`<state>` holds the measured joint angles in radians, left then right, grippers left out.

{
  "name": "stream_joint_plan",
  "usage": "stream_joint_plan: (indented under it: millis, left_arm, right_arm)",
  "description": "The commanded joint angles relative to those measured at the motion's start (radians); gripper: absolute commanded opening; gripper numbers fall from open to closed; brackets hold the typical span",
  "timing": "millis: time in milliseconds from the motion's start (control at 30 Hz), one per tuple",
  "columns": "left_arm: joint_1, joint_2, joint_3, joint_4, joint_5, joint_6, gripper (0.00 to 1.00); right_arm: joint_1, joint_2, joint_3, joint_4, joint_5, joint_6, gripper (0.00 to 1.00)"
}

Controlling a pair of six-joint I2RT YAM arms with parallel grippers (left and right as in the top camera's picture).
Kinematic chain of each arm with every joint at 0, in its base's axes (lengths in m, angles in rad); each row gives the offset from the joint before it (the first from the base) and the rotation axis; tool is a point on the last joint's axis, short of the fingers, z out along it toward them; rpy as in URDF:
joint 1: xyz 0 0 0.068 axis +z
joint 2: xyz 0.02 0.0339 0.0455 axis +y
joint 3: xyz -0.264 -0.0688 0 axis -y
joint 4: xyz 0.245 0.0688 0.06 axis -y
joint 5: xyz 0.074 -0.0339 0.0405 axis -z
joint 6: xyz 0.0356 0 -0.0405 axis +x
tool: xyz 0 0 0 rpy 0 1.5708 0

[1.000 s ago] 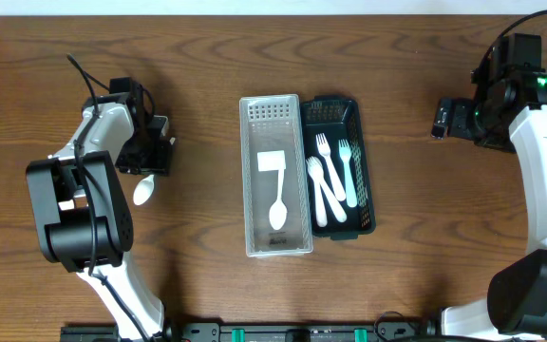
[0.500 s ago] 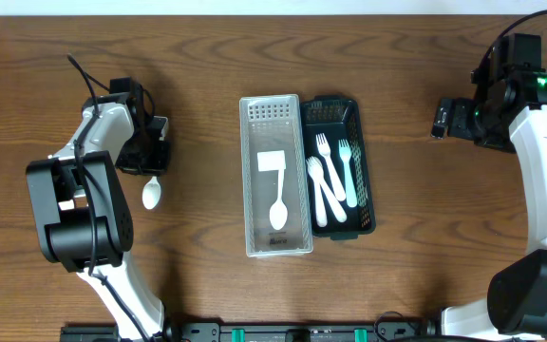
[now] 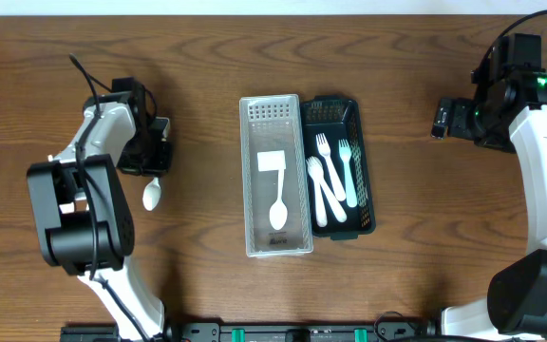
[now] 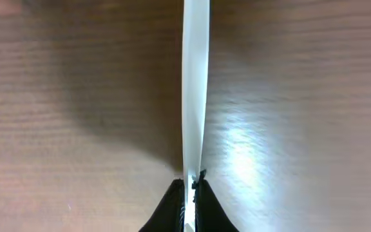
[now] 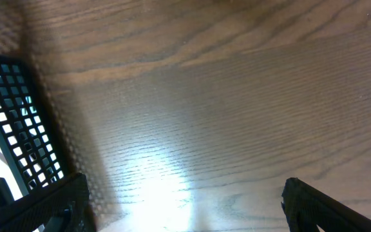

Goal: Pack container
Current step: 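Carry the spoon with the left gripper and release it into the clear tray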

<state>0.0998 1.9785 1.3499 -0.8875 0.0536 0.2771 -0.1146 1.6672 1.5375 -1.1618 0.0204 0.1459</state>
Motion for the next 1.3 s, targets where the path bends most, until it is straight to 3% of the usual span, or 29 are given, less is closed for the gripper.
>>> stream_joint_plan:
  millis: [0, 100, 267, 400, 633, 1000, 1033, 1100, 1200, 1267]
  left_arm:
    - [-0.073, -0.153, 0.033, -0.033, 0.026, -0.03, 0.06]
    - [-0.167, -0.28, 0.033, -0.072, 0.026, -0.076, 0.06]
    - [-0.36, -0.454, 0.033, -0.102, 0.03, -0.313, 0.06]
    - [-0.525, -0.514, 0.033, -0.066, 0.043, -0.416, 0.06]
    - [-0.674, -0.451, 0.007, 0.012, 0.04, -0.532, 0.06]
    - [-0.697, -0.23, -0.004, 0.026, 0.044, -0.545, 0.07]
    - [-0.697, -0.226, -0.004, 0.027, 0.043, -0.545, 0.12]
    - [-0.697, -0.227, -0.003, 0.031, 0.043, -0.544, 0.34]
    - [-0.696, -0.234, 0.011, 0.025, 0.043, -0.526, 0.37]
    - [-0.696, -0.248, 0.025, 0.021, 0.039, -0.494, 0.46]
  right_arm:
    - [-0.002, 0.003, -0.004, -0.001, -0.003, 0.01, 0.99]
    - [-0.002, 0.003, -0.005, -0.001, -0.003, 0.011, 0.99]
    - [-0.002, 0.003, -0.004, -0.001, -0.003, 0.011, 0.99]
    - [-0.002, 0.003, -0.004, -0.001, -0.003, 0.011, 0.99]
    - [-0.002, 0.003, -0.004, -0.002, -0.003, 0.011, 0.99]
    - [-0.002, 0.003, -0.004, -0.006, -0.003, 0.011, 0.99]
    - [-0.002, 0.003, -0.004, -0.006, -0.003, 0.011, 0.99]
    - [-0.002, 0.003, -0.004, -0.007, -0.003, 0.011, 0.99]
    - [-0.002, 0.003, -0.004, -0.007, -0.003, 0.011, 0.99]
    - [-0.002, 0.003, -0.004, -0.008, -0.003, 0.011, 0.99]
